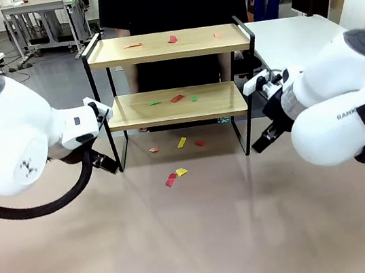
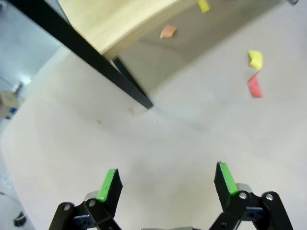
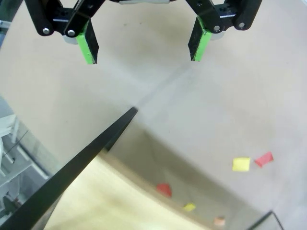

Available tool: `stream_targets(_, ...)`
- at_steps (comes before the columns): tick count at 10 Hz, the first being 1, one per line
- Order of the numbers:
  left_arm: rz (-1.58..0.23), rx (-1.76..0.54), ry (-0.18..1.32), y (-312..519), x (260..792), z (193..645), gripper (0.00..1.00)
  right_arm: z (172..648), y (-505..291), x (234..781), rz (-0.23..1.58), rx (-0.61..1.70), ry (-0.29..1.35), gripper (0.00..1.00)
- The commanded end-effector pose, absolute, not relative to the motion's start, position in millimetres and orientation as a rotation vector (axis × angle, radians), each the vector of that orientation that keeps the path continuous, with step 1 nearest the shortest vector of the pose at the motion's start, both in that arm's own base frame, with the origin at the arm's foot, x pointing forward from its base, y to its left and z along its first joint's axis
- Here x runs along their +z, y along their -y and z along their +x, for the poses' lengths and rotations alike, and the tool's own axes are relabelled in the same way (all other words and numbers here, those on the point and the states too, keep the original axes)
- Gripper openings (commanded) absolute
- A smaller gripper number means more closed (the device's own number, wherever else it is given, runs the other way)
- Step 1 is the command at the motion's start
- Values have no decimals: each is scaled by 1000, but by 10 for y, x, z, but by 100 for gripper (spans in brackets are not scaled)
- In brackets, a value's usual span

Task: Clean the shelf.
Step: Pick up the Duster handed by the human.

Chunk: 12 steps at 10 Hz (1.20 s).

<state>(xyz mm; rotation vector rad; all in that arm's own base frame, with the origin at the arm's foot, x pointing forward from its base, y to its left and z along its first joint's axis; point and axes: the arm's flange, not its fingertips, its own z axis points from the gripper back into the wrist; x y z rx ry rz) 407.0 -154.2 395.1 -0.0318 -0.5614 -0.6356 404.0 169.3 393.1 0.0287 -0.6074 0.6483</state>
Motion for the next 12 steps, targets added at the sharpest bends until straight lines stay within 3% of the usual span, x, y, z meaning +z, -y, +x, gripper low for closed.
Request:
stream_targets(1,-40,-709,503,1263,4559,4201,100,4207,-1470,4466,90,645,649,100)
stream_targets(5,-258,-976,486,611,5105,4553,100,4549,-391,4935,318,813,737,100)
stream_targets(8,-520,-1157,595,90,4991,4997,100,4849,349,4686,448,983,871,100)
stream_targets(10,-558,-1214,696,-82,4782,5092,100,5016,577,4341,512,968,924,100)
stream_targets(11,-561,-1235,673,-105,4766,5056,100,4580,486,4743,414,949,890,100)
stream_targets(12,-514,-1181,701,-34,4857,4942,100,4580,486,4743,414,949,890,100)
